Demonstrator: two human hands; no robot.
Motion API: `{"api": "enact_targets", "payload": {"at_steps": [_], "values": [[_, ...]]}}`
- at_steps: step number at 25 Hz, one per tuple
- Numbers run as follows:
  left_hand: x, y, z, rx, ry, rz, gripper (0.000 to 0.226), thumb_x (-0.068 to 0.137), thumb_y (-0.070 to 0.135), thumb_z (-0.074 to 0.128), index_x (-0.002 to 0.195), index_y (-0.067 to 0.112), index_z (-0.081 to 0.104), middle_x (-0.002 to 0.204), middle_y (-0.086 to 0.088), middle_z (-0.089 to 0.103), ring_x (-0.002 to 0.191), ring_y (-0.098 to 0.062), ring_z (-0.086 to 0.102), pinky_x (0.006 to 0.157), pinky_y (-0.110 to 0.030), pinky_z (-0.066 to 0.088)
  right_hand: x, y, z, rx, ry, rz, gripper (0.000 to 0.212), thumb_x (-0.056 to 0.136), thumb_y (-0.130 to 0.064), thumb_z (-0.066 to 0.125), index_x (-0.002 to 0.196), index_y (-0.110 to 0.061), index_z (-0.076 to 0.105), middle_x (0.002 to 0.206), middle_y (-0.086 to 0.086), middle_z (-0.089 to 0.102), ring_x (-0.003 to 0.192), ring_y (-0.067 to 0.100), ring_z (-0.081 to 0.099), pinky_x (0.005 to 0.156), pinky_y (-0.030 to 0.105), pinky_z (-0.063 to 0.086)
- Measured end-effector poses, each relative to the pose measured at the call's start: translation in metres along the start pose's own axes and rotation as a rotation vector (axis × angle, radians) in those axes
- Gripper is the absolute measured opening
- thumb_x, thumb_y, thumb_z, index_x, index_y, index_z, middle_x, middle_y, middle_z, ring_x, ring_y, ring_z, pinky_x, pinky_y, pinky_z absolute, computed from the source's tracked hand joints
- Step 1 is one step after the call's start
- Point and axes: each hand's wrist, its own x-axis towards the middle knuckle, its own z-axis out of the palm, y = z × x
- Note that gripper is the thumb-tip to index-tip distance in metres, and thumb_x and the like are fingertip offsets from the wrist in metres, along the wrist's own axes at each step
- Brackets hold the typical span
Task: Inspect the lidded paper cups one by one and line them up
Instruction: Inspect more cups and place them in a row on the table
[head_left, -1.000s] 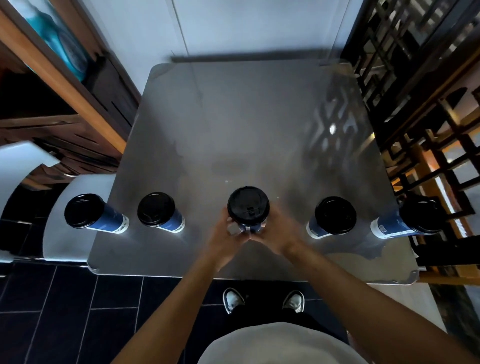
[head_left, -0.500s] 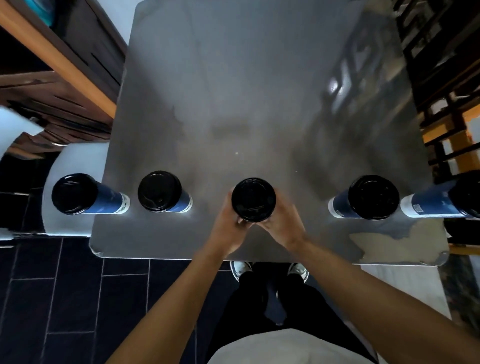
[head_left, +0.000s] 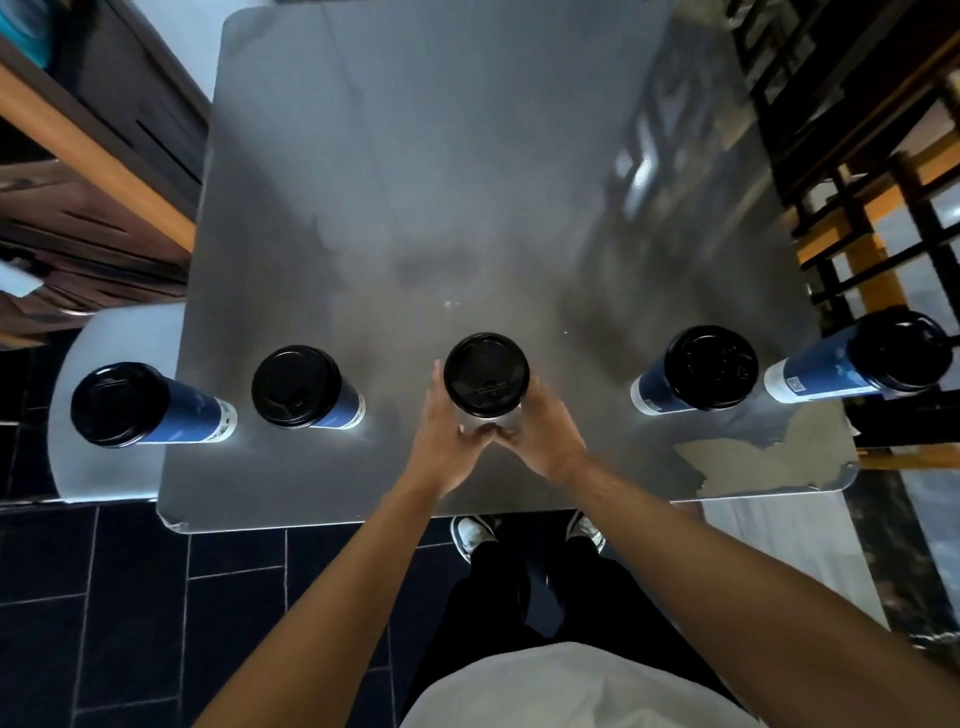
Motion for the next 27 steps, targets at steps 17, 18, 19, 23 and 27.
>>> {"api": "enact_targets", "payload": {"at_steps": [17,18,19,23,27], "values": [[-0.037,0.127,0.124,-0.022,-0.091,0.284,0.105,0.080,0.013,0.079,0.156,0.048,0.014,0.158,0.003,0.032,0.142,-0.019,0.040,0.109,-0.041,0.044,-0.087,0.120,-0.169,0.270,0.344,0.262,0.105,0.075,-0.010,0.080,0.159,-0.019,0.018,0.144,0.000,0.051,0.135,0.021,0.048,0.111,0.044,0.044],[-0.039,0.141,0.132,-0.035,-0.062,0.317,0.109,0.080,0.014,0.080,0.154,0.056,0.011,0.161,0.009,0.027,0.146,-0.018,0.035,0.111,-0.043,0.041,-0.082,0.122,-0.179,0.284,0.270,0.217,0.113,0.070,-0.020,0.080,0.161,-0.022,0.014,0.151,-0.001,0.048,0.140,0.022,0.046,0.112,0.049,0.044],[-0.039,0.151,0.140,-0.050,-0.025,0.357,0.109,0.081,0.014,0.080,0.151,0.060,0.011,0.161,0.010,0.026,0.147,-0.018,0.032,0.114,-0.044,0.038,-0.079,0.122,-0.188,0.297,0.194,0.176,0.120,0.063,-0.034,0.077,0.162,-0.025,0.010,0.156,-0.003,0.044,0.142,0.021,0.045,0.112,0.051,0.044],[-0.039,0.161,0.164,-0.107,0.039,0.380,0.097,0.080,0.003,0.069,0.144,0.066,0.032,0.155,0.004,0.041,0.145,-0.022,0.041,0.115,-0.057,0.039,-0.069,0.125,-0.210,0.320,0.021,0.004,0.121,0.060,-0.054,0.067,0.162,-0.021,0.012,0.151,0.007,0.053,0.134,0.025,0.055,0.110,0.043,0.044],[-0.065,0.177,0.175,-0.201,0.127,0.279,0.080,0.077,0.009,0.074,0.133,0.060,0.048,0.144,0.000,0.057,0.132,-0.023,0.057,0.110,-0.053,0.046,-0.070,0.130,-0.228,0.350,-0.124,-0.173,0.096,0.084,-0.022,0.079,0.156,-0.041,0.018,0.140,0.002,0.056,0.123,0.019,0.063,0.106,0.042,0.052]]}}
